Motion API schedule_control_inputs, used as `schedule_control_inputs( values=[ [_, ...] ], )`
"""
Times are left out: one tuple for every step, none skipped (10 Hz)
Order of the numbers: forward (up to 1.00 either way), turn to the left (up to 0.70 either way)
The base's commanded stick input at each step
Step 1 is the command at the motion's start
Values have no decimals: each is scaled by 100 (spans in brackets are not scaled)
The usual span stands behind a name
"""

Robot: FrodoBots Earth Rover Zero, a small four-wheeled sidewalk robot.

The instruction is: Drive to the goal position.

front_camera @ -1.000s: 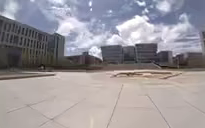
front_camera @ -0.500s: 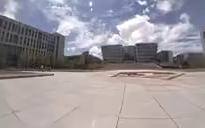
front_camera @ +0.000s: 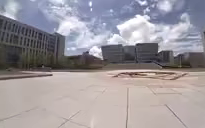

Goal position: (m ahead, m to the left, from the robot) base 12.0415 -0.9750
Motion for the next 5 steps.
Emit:
schedule_control_inputs(
  values=[
    [70,0],
    [70,0],
    [70,0],
    [70,1],
    [70,2]
  ],
)
